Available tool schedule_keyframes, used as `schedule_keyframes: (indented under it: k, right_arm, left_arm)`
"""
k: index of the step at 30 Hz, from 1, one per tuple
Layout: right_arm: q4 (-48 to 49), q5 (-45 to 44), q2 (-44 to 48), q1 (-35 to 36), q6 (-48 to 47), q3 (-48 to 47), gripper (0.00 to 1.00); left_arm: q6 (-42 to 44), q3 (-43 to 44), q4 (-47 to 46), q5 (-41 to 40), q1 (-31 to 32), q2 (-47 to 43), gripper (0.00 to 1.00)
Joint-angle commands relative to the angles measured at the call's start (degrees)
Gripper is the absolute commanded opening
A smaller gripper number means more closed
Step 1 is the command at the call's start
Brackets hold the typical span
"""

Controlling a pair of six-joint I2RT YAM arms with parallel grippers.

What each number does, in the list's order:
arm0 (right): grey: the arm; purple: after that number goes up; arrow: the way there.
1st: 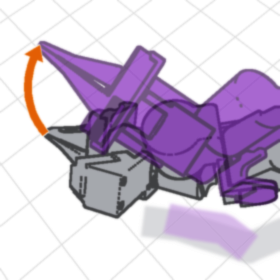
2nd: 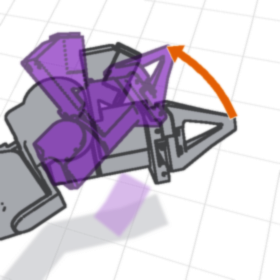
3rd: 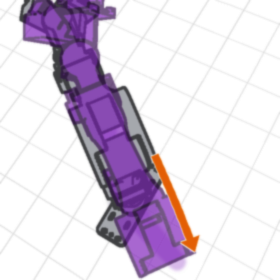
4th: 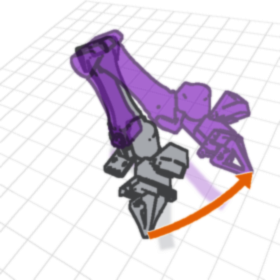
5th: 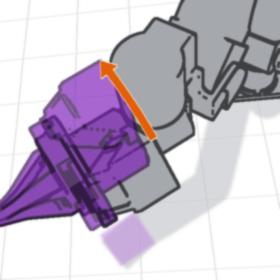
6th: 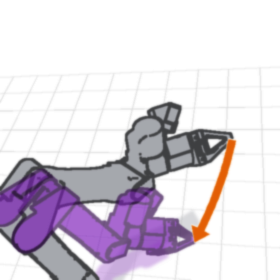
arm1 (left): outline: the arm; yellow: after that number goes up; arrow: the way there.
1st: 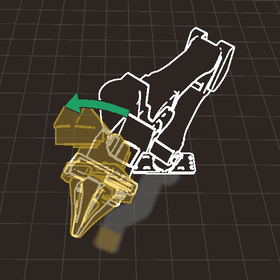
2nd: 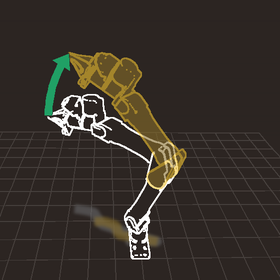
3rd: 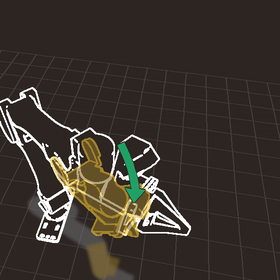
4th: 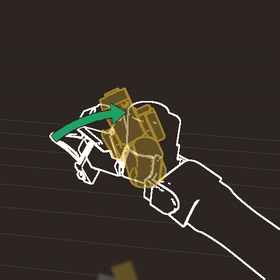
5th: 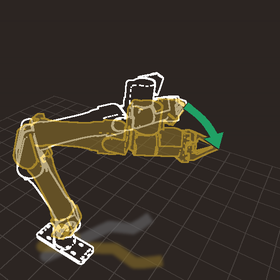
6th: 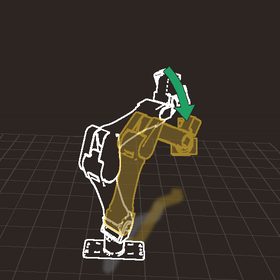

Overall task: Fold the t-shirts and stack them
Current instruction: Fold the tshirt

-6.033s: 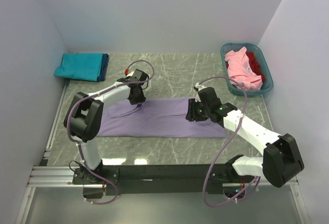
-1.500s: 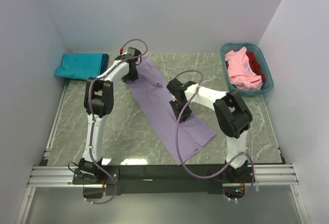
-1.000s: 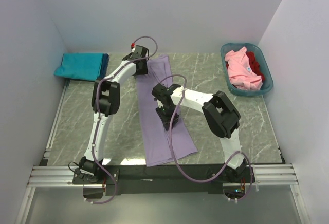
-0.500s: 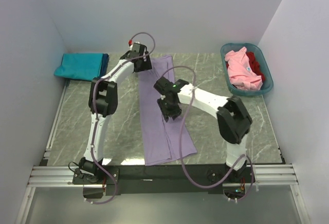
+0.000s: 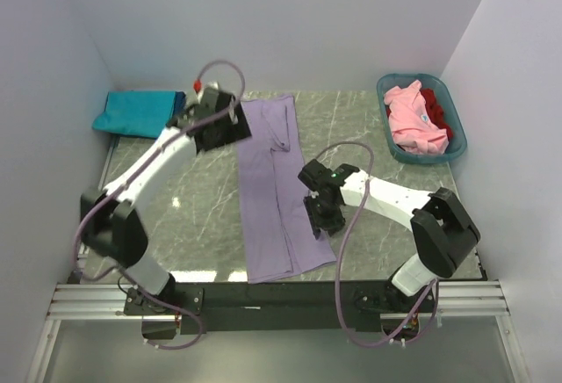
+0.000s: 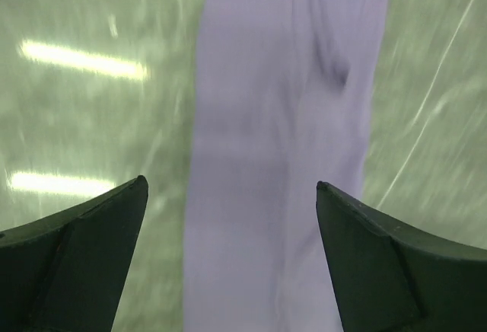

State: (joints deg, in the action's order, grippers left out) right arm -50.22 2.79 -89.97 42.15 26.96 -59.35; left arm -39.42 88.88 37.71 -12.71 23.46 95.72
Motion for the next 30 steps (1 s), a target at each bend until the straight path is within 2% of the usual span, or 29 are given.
schedule_keyframes:
  k: [1, 5, 7, 11, 19, 26, 29, 30]
  right_arm:
    - [2.2, 1.8, 4.8, -0.9, 2.8, 3.8, 0.5]
    - [2.9, 3.1, 6.3, -2.7, 4.4, 8.1, 0.5]
    - [3.7, 3.8, 6.7, -3.2, 4.7, 10.1, 0.5]
    - [3.4, 5.8, 6.5, -4.4, 4.6, 11.4, 0.49]
    - [3.4, 7.3, 3.0, -4.3, 4.8, 11.5, 0.48]
    - [3.2, 7.3, 0.3, -4.0, 4.9, 10.8, 0.48]
    - [2.9, 7.3, -0.9, -3.7, 4.5, 10.1, 0.41]
    - [2.7, 7.4, -1.4, -3.7, 4.4, 9.9, 0.33]
  left_arm:
    - [-4.9, -14.5, 8.2, 2.7, 4.7, -7.6, 0.97]
    - [-11.2, -28.1, 9.9, 7.6, 10.3, -19.5, 0.95]
    - [-13.7, -33.7, 10.4, 11.0, 12.2, -22.4, 0.93]
    - [-17.0, -38.2, 10.7, 17.1, 16.4, -26.0, 0.91]
    - [-14.8, -40.0, 10.7, 21.8, 18.8, -19.7, 0.9]
    - [-14.5, -37.7, 9.8, 20.0, 24.2, -10.7, 0.85]
    - [-14.1, -36.9, 10.0, 19.6, 25.0, -8.5, 0.81]
    - [-14.0, -36.8, 10.2, 19.5, 25.3, -8.1, 0.8]
